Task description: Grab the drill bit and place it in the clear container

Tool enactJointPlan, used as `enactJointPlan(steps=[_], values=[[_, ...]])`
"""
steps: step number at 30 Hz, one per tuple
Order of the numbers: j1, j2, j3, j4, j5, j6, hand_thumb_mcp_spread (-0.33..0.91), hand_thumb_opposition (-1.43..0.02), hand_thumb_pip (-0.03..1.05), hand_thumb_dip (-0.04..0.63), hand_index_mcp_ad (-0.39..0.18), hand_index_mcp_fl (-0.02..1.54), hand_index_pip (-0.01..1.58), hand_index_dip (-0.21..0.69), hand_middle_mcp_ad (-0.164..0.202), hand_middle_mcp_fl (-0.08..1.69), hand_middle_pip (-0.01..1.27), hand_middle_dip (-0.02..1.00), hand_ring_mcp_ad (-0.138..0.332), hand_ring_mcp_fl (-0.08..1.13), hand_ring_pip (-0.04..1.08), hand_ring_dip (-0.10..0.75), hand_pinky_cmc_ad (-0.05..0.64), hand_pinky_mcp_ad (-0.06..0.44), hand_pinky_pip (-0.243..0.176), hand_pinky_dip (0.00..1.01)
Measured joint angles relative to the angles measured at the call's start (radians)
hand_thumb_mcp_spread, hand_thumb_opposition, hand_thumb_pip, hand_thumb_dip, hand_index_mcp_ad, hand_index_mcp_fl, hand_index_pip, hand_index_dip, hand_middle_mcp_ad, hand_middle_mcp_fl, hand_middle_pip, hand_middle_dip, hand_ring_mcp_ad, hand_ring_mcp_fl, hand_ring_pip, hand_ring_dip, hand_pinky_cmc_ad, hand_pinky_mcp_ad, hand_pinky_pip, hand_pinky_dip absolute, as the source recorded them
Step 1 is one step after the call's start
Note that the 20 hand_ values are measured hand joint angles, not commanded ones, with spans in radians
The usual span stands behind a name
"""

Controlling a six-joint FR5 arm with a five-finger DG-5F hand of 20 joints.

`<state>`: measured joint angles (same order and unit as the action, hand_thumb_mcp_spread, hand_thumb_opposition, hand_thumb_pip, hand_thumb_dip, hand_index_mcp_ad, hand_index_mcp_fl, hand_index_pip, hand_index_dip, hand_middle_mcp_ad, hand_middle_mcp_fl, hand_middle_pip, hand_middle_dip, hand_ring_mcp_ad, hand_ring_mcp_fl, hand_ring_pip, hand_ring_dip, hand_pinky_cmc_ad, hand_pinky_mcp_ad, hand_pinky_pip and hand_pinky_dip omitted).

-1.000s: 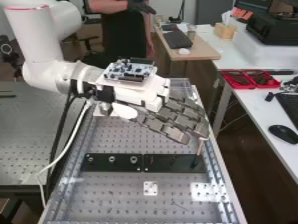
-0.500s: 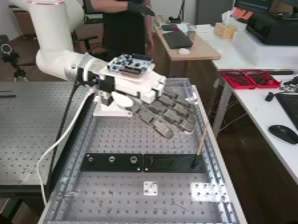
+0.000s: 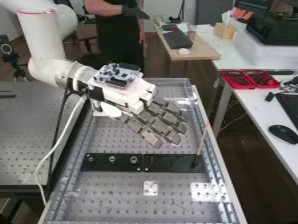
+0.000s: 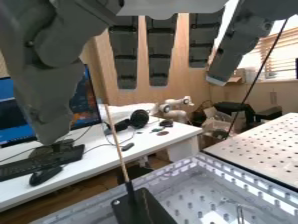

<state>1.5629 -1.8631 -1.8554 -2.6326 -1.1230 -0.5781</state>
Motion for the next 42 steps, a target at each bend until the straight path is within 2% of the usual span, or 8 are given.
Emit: enactJointPlan(steps=[10,17,20,23,28,33,40,42], values=[[-0.011,0.024,-0.092,0.096,0.004,0.025,0.32,-0.70,0.54,0.127,-0.086,0.37,0.08,0.246,0.052,0.26,0.12,0.27,0.213,0.06,0.10,0.103,0.360,0.182,-0.047,0.57],[0.000,-0.026,-0.100,0.183,0.002,0.034,0.33,-0.69,0.54,0.127,-0.086,0.36,0.09,0.241,0.052,0.26,0.12,0.27,0.215,0.06,0.09,0.113,0.358,0.182,-0.044,0.57],[-0.001,-0.067,-0.081,0.199,-0.001,0.042,0.34,-0.70,0.56,0.141,-0.086,0.36,0.20,0.216,0.052,0.27,0.12,0.28,0.215,0.06,0.09,0.113,0.358,0.183,-0.044,0.57],[-0.006,-0.106,-0.046,0.179,-0.014,0.050,0.34,-0.70,0.56,0.141,-0.086,0.34,0.31,0.188,0.052,0.26,0.12,0.28,0.215,0.05,0.09,0.113,0.358,0.185,-0.044,0.57],[-0.034,-0.180,0.046,0.091,-0.043,0.087,0.35,-0.70,0.62,0.155,-0.086,0.33,0.53,0.173,0.051,0.26,0.11,0.28,0.216,0.05,0.09,0.113,0.358,0.187,-0.047,0.57],[-0.056,-0.207,0.085,0.062,-0.038,0.129,0.35,-0.71,0.65,0.164,-0.086,0.32,0.80,0.171,0.052,0.24,0.11,0.29,0.215,0.02,0.09,0.113,0.354,0.166,-0.047,0.57],[-0.072,-0.242,0.120,0.036,-0.051,0.176,0.38,-0.73,0.66,0.190,-0.086,0.25,1.10,0.164,0.052,0.23,0.11,0.29,0.215,0.02,0.09,0.113,0.354,0.168,-0.047,0.52],[-0.076,-0.253,0.133,0.026,-0.062,0.183,0.38,-0.74,0.67,0.206,-0.086,0.24,1.14,0.202,0.052,0.23,0.11,0.30,0.215,0.02,0.09,0.113,0.356,0.168,-0.047,0.48]])
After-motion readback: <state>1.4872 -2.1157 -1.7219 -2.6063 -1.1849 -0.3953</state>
